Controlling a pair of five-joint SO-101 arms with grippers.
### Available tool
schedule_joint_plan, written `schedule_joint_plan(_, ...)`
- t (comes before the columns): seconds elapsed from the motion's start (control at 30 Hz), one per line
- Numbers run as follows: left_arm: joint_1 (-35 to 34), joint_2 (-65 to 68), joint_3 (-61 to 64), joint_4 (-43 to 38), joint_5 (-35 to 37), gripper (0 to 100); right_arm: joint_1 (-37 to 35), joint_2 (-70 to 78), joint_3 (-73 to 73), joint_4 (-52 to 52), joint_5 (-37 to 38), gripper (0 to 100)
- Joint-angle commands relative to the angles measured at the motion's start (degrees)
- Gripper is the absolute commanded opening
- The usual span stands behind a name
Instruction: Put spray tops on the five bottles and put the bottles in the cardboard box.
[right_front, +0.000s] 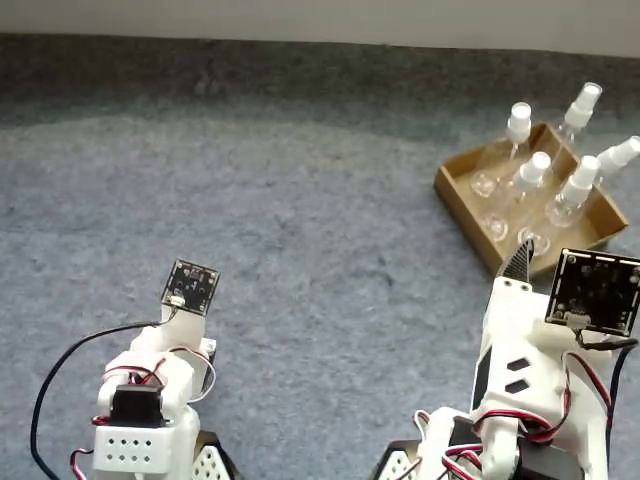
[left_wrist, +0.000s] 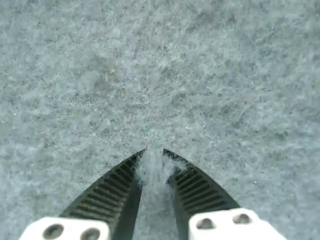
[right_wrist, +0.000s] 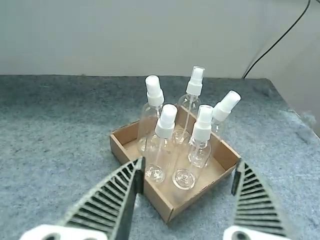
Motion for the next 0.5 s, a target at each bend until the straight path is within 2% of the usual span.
schedule_joint_plan(0.0, 0.7, -0.5, 1.1, 0.4, 10.1, 0, -0.4, -0.3, 0.0, 0.2, 0.2, 24.1)
schedule_joint_plan(0.1, 0.7, -0.5, 1.1, 0.3, 14.1, 0, -0.4, -0.3, 0.0, 0.2, 0.2, 24.1)
schedule_joint_plan(0.3, -1.7, -0.5, 1.1, 0.3, 14.8, 0, -0.4, -0.3, 0.0, 0.3, -0.5, 24.1)
schedule_joint_plan(0.47, -6.8, -0.5, 1.1, 0.3, 14.9, 0, -3.2, -0.3, 2.2, 0.0, -10.3, 24.1)
